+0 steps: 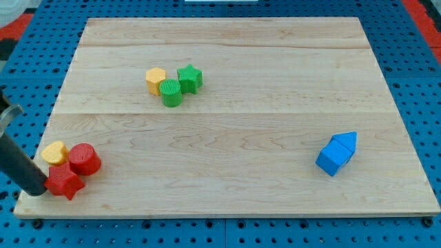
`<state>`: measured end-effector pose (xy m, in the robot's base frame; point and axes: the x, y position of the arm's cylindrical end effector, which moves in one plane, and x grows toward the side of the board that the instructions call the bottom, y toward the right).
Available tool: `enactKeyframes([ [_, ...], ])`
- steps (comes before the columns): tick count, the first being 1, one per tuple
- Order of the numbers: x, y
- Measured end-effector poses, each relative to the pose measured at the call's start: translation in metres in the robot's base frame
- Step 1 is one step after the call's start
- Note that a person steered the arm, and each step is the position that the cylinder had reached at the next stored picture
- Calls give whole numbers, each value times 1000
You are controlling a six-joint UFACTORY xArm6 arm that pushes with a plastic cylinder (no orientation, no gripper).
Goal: Slide the red star closer to the blue cube
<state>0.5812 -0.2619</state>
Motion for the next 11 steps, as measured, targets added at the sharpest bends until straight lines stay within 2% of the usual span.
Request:
enactKeyframes([
  [1, -2, 12],
  [4, -8, 103],
  [5, -28, 164],
  [7, -17, 286],
  [8, -32, 319],
  [11, -79, 320],
])
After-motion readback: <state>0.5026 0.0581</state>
